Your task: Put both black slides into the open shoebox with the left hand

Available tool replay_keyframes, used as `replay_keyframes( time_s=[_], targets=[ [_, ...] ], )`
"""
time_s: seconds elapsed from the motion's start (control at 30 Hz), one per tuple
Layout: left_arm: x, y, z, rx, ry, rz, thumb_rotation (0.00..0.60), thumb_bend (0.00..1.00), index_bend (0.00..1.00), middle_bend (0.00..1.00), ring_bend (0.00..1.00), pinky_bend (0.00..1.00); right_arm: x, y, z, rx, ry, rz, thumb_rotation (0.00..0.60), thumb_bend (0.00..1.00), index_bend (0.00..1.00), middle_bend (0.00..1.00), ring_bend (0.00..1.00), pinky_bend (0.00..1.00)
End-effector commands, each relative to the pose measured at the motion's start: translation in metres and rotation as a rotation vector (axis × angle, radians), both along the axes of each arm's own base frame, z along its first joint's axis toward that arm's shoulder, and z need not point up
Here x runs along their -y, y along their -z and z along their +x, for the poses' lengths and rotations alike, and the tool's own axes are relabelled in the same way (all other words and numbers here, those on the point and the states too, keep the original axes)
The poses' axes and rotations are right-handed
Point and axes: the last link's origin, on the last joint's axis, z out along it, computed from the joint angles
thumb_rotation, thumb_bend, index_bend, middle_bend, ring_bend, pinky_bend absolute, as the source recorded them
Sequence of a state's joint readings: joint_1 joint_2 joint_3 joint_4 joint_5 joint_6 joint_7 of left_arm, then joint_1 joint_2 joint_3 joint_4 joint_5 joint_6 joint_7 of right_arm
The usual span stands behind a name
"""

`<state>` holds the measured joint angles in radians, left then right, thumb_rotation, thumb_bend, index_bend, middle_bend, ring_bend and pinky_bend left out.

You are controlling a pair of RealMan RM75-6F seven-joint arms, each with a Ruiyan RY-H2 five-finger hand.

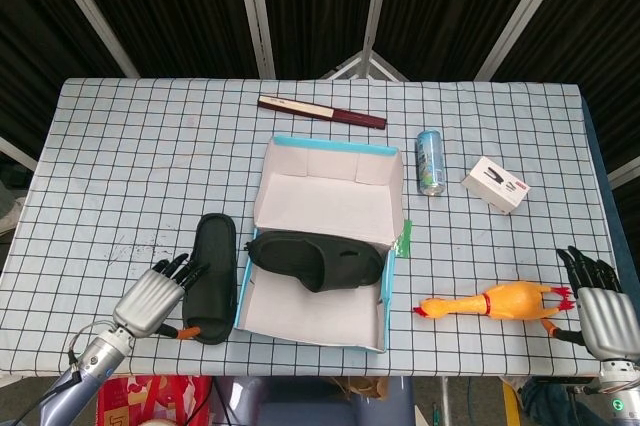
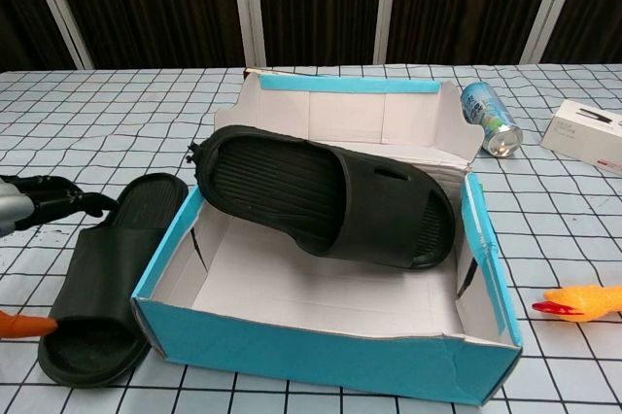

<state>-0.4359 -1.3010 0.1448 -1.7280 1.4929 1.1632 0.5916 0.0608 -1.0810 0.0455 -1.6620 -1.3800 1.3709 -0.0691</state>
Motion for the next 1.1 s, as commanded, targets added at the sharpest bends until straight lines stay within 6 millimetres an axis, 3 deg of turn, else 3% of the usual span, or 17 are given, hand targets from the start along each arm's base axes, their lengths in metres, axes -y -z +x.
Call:
replay_keyframes(
  time_s=[0.03, 0.13, 0.23, 0.37, 1.1],
  targets=[
    [-0.003, 0.004, 0.001, -0.015, 0.014, 0.005, 0.240, 0.08, 0.00, 0.14, 0.10, 0.27, 0.000, 0.000, 0.000, 0.001, 0.000, 0.000, 0.600, 0.16, 0.00, 0.05, 0.09, 0.07],
    [-0.005, 0.007, 0.002, -0.042, 0.039, 0.006, 0.272, 0.10, 0.00, 0.14, 0.10, 0.27, 0.000, 0.000, 0.000, 0.003, 0.000, 0.002, 0.600, 0.16, 0.00, 0.05, 0.09, 0.07],
    [-0.006, 0.009, 0.004, -0.056, 0.053, 0.006, 0.354, 0.12, 0.00, 0.14, 0.10, 0.27, 0.001, 0.000, -0.001, 0.003, 0.000, 0.003, 0.600, 0.16, 0.00, 0.05, 0.09, 0.07],
    [-0.008, 0.009, 0.007, -0.064, 0.073, 0.019, 0.391, 0.14, 0.00, 0.14, 0.10, 0.27, 0.001, 0.000, 0.000, 0.003, 0.000, 0.006, 0.600, 0.16, 0.00, 0.05, 0.09, 0.07],
    [-0.005, 0.024, 0.009, -0.061, 0.077, 0.003, 0.419, 0.15, 0.01, 0.20, 0.10, 0.27, -0.001, -0.001, -0.001, 0.010, -0.001, 0.006, 0.600, 0.16, 0.00, 0.05, 0.09, 0.07]
  ],
)
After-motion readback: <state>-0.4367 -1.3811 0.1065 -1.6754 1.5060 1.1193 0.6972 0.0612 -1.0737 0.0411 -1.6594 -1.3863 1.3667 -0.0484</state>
